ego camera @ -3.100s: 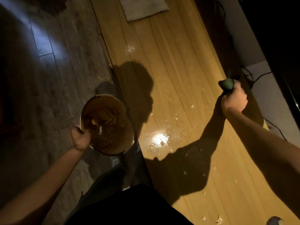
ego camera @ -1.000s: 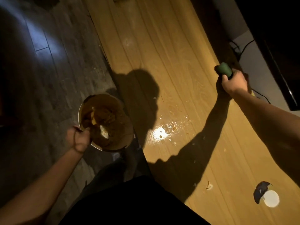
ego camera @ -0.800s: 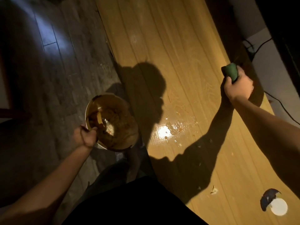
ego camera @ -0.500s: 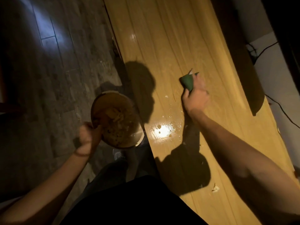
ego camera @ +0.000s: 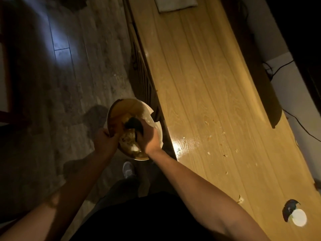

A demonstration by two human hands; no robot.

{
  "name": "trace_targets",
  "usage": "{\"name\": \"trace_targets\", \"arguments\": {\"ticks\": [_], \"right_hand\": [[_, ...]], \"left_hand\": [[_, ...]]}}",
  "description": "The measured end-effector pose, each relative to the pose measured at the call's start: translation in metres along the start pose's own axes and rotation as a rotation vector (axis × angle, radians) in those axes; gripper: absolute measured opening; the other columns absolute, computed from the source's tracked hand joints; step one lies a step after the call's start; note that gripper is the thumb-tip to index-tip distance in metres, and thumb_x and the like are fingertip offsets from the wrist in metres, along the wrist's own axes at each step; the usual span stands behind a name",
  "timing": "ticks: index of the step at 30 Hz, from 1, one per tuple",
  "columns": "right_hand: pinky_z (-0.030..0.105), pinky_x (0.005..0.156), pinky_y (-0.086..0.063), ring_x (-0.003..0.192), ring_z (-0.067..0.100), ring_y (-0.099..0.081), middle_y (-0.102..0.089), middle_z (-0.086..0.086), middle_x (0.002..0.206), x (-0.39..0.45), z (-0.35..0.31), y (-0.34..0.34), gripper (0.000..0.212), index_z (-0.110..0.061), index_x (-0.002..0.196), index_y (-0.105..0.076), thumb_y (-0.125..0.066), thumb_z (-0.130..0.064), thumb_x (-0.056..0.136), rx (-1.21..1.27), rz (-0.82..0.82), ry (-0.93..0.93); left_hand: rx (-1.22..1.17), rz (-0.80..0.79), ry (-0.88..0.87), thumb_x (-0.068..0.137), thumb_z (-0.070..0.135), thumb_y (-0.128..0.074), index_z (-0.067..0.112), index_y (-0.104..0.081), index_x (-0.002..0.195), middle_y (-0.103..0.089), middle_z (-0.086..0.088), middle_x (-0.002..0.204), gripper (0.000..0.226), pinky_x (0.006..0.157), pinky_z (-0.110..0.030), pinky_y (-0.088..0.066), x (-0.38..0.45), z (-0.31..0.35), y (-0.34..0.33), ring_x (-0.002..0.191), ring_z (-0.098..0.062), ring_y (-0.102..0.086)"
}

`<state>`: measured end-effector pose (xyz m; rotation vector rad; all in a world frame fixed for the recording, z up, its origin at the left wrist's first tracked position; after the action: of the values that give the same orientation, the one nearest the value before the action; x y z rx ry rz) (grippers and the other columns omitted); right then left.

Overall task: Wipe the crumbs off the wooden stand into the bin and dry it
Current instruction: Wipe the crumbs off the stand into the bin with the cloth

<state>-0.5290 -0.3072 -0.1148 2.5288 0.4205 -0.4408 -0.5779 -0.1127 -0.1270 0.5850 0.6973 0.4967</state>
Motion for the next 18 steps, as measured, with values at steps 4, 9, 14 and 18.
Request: {"name": "trace_targets", "arguments": {"ticks": [4, 9, 14, 18], "right_hand": [[0.015, 0.088, -0.051, 0.091, 0.011, -0.068, -0.072, 0.007, 0.112, 0.012, 0.001, 0.076, 0.040, -0.010, 0.140, -0.055, -0.056, -0.008, 0.100, 0.013, 0.110, 0.109], [0.016, 0.085, -0.051, 0.095, 0.001, -0.067, -0.071, 0.002, 0.110, 0.049, 0.047, 0.234, 0.033, -0.006, 0.133, -0.061, -0.055, -0.013, 0.101, 0.010, 0.442, 0.019], [0.014, 0.095, -0.046, 0.117, 0.012, -0.057, -0.059, 0.004, 0.137, 0.091, 0.121, 0.397, 0.043, -0.021, 0.146, -0.047, -0.051, -0.026, 0.103, -0.194, 0.697, -0.249], [0.043, 0.106, -0.045, 0.127, 0.034, -0.054, -0.055, 0.017, 0.139, 0.128, 0.174, 0.459, 0.044, -0.012, 0.142, -0.048, -0.049, -0.033, 0.104, -0.294, 0.700, -0.535]], "left_hand": [[-0.034, 0.013, 0.028, 0.083, 0.030, -0.077, 0.003, -0.059, 0.092, -0.056, -0.006, 0.078, 0.034, 0.058, -0.032, -0.044, 0.000, 0.010, -0.004, 0.070, -0.019, -0.054], [0.030, 0.030, 0.074, 0.083, 0.042, -0.077, -0.003, -0.058, 0.098, -0.057, -0.019, 0.090, 0.052, 0.076, -0.048, -0.049, 0.008, 0.017, -0.014, 0.083, -0.029, -0.057], [0.070, 0.094, 0.063, 0.081, 0.028, -0.078, 0.000, -0.056, 0.090, -0.056, -0.016, 0.086, 0.037, 0.066, -0.038, -0.038, 0.020, 0.014, -0.012, 0.080, -0.028, -0.054], [0.047, 0.126, 0.055, 0.078, 0.017, -0.077, -0.007, -0.058, 0.087, -0.055, -0.018, 0.080, 0.032, 0.056, -0.033, -0.033, 0.033, 0.010, -0.017, 0.075, -0.026, -0.054]]}}
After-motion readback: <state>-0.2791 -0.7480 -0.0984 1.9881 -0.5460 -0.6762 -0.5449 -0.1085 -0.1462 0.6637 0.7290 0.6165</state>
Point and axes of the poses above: each hand's wrist, its own x-axis towards the middle knuckle, its own y-axis out of the back of the hand, z = x × y, the point moved 8 cm from there along x, towards the middle knuckle
